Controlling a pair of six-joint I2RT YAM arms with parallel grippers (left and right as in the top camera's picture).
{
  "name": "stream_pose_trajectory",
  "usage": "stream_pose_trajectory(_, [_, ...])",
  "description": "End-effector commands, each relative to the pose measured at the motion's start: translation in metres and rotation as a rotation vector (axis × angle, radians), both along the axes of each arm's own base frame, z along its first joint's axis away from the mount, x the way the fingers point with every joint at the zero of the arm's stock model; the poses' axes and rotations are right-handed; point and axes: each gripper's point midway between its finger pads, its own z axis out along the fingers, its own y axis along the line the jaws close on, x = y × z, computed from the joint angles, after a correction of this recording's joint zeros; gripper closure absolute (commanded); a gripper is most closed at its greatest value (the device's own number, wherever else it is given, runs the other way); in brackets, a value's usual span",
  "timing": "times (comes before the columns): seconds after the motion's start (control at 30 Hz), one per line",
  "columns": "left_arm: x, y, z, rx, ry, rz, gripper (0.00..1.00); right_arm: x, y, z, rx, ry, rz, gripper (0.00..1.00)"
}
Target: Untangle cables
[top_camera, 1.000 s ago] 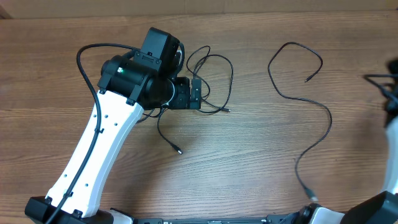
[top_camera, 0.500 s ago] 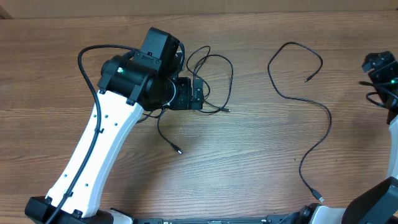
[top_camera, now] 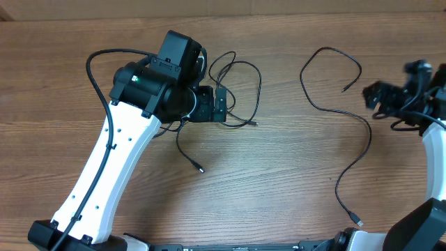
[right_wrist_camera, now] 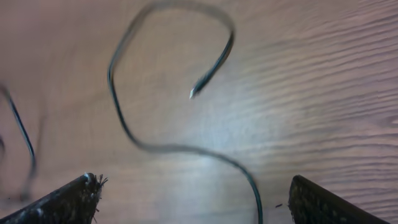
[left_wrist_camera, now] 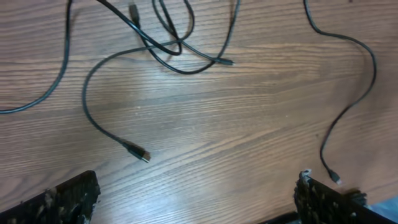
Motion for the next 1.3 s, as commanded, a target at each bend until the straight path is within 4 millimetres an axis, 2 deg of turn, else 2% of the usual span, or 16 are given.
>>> stream_pose_trajectory(0.0, [0.003, 0.008, 0.000, 0.034, -0.021, 0.018, 0.00, -0.015, 0.004, -0.025, -0.112, 0.057, 0.166, 0.06])
stream_pose_trajectory(0.13, [0.004, 0.010, -0.001, 0.047, -0.027, 0.020, 0.00, -0.032, -0.005, -0.050, -0.157, 0.141, 0.124, 0.05])
stream_pose_trajectory(0.2, [0.004, 0.010, 0.000, 0.047, -0.028, 0.020, 0.00, -0.036, -0.005, -0.057, -0.153, 0.154, 0.122, 0.06])
stream_pose_trajectory(0.37, [0.006, 0.009, 0.000, 0.050, -0.041, 0.003, 0.00, -0.037, -0.004, -0.062, -0.151, 0.154, 0.117, 0.18])
stream_pose_trajectory(0.53, [0.006, 0.010, 0.000, 0.053, -0.044, -0.003, 0.00, -0.042, -0.012, -0.077, -0.195, 0.167, 0.091, 0.20])
stream_pose_trajectory(0.73, [0.010, 0.008, 0.002, 0.047, -0.059, -0.002, 0.00, -0.046, -0.010, -0.098, -0.199, 0.161, 0.090, 0.18])
stream_pose_trajectory(0.83, [0.010, 0.008, 0.002, 0.048, -0.064, -0.009, 0.00, -0.051, -0.008, -0.114, -0.189, 0.181, 0.093, 0.23])
stream_pose_trajectory(0.9, [0.010, 0.008, 0.002, 0.048, -0.064, -0.009, 0.00, -0.053, -0.007, -0.124, -0.182, 0.195, 0.095, 0.36])
stream_pose_trajectory(0.97, [0.010, 0.008, 0.002, 0.048, -0.064, -0.009, 0.00, -0.055, -0.006, -0.134, -0.174, 0.208, 0.095, 0.43])
stream_pose_trajectory(1.1, [0.010, 0.008, 0.002, 0.048, -0.063, -0.009, 0.00, -0.056, -0.005, -0.152, -0.135, 0.241, 0.059, 0.42])
stream_pose_trajectory(1.2, [0.010, 0.008, 0.002, 0.049, -0.063, -0.009, 0.00, -0.060, -0.003, -0.167, -0.116, 0.278, 0.063, 0.45])
stream_pose_trajectory(1.23, [0.010, 0.008, 0.002, 0.049, -0.063, -0.009, 0.00, -0.062, -0.003, -0.172, -0.108, 0.292, 0.065, 0.62])
stream_pose_trajectory(1.27, [0.010, 0.008, 0.002, 0.048, -0.063, -0.009, 0.00, -0.063, -0.002, -0.176, -0.103, 0.303, 0.066, 0.96])
